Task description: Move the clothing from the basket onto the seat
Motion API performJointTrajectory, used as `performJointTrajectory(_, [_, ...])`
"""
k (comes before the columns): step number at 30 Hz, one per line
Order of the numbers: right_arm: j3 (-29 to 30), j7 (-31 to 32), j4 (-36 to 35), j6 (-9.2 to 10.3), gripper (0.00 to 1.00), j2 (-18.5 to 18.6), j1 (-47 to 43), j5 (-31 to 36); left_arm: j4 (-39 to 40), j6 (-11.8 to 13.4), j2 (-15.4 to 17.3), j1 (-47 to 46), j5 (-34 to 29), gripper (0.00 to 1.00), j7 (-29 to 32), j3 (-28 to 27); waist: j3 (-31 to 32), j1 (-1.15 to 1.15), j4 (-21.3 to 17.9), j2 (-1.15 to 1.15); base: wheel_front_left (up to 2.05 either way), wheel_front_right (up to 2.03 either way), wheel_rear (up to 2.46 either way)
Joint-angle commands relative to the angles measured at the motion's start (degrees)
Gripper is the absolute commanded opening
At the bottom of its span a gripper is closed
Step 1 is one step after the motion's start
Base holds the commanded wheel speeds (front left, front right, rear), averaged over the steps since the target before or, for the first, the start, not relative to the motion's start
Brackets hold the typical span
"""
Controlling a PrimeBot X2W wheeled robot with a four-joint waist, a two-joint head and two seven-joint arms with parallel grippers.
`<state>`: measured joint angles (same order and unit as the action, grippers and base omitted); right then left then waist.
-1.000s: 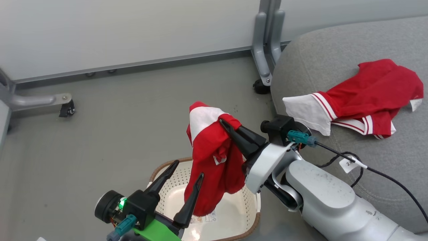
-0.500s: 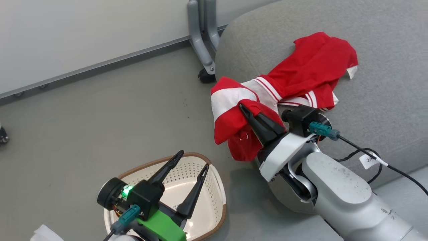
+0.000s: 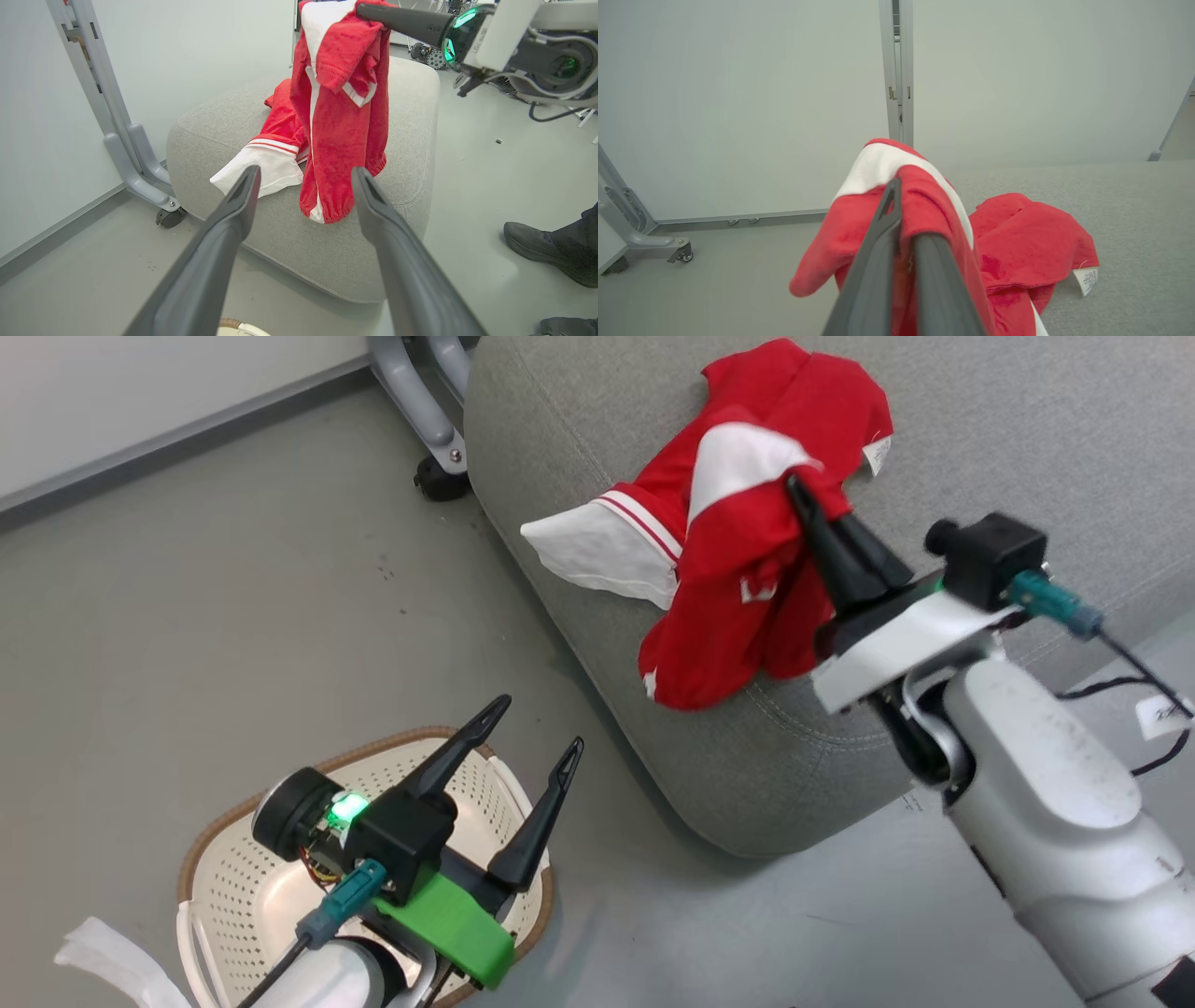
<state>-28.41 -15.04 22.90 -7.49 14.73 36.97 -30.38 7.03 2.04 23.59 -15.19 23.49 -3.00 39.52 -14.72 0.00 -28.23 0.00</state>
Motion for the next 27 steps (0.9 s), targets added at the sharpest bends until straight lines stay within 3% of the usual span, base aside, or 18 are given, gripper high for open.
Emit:
performJointTrajectory(1, [2.2, -0.2, -0.8, 0.00, 0.00, 0.4, 2.1, 0.7, 0.5, -0.3, 0.6, -1.8, -1.0, 1.00, 0.4, -0.1, -3.5, 0.00, 0.3, 0.00, 0.00, 0.00, 0.00])
performJointTrajectory(10, [15.4, -0.2, -0.2, 0.00, 0.00, 7.1, 15.5, 3.7, 3.0, -1.9, 1.0, -8.7, -3.3, 1.00, 1.5, -0.1, -12.6, 0.00, 5.8, 0.00, 0.00, 0.00, 0.00])
performJointTrajectory(17, [20.2, 0.3, 8.2, 0.01, 0.00, 11.5, 22.8, 2.4, 4.5, -3.0, 0.8, -13.3, -4.9, 1.00, 1.6, 0.1, -19.6, 0.00, 10.0, 0.00, 0.00, 0.00, 0.00])
performJointTrajectory(27, [23.3, -0.1, 23.5, 0.01, 0.00, 9.6, 20.7, 0.5, 2.0, -4.3, -0.6, -16.4, -5.6, 1.00, -0.4, 1.3, -23.1, 0.00, 12.8, 0.00, 0.00, 0.00, 0.00])
